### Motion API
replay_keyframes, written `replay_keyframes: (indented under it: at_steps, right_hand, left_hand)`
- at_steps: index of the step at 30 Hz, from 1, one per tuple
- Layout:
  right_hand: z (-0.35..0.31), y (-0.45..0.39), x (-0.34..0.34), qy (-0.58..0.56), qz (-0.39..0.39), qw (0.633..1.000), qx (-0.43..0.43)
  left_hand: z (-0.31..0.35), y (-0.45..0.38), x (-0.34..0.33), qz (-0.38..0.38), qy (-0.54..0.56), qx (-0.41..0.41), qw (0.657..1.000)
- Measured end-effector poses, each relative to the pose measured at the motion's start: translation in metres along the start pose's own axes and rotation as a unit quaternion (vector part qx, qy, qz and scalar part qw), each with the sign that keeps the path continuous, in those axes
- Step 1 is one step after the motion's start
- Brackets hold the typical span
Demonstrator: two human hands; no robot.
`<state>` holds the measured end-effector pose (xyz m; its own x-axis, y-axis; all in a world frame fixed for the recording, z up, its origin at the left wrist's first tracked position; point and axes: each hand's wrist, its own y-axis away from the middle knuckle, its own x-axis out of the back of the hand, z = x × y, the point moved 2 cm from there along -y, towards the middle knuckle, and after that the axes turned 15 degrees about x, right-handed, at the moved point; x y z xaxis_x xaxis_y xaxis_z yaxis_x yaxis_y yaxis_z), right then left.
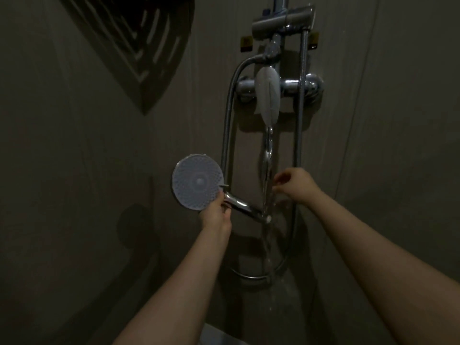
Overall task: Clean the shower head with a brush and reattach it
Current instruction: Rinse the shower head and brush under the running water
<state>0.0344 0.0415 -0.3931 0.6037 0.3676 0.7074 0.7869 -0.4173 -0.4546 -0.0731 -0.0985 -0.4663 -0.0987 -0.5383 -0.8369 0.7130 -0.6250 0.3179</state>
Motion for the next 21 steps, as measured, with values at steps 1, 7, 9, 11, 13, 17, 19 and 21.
replay_keyframes:
  at_steps: [1,7,9,11,13,17,19,21]
  right_hand:
    - [-0.008,-0.007,0.009,-0.025,0.053,0.998,0.004]
    - [-0.086,-0.028,0.050,-0.323,0.160,0.928,0.091]
    - [-0.099,-0.032,0.048,-0.307,0.150,0.933,0.111]
    - [-0.100,-0.036,0.046,-0.307,0.164,0.933,0.091]
    - [-0.097,-0.035,0.044,-0.313,0.151,0.935,0.064]
    - [-0.090,-0.026,0.035,-0.289,0.179,0.940,0.028]
    - [-0.084,-0.011,0.018,-0.235,0.177,0.954,0.056]
    - [-0.086,0.010,-0.009,-0.148,0.075,0.977,0.137]
  left_hand:
    - [0.000,0.000,0.003,0.016,-0.019,-0.006,1.000]
    - [-0.010,0.002,0.014,0.048,-0.122,-0.009,0.991]
    - [-0.011,0.002,0.014,0.042,-0.123,-0.002,0.992]
    - [-0.012,0.003,0.015,0.032,-0.131,0.009,0.991]
    - [-0.011,0.002,0.017,0.027,-0.145,0.009,0.989]
    - [-0.005,0.000,0.020,0.015,-0.184,-0.005,0.983]
    - [0.000,0.001,0.023,0.009,-0.203,-0.014,0.979]
    - [0.007,0.002,0.029,-0.016,-0.226,-0.019,0.974]
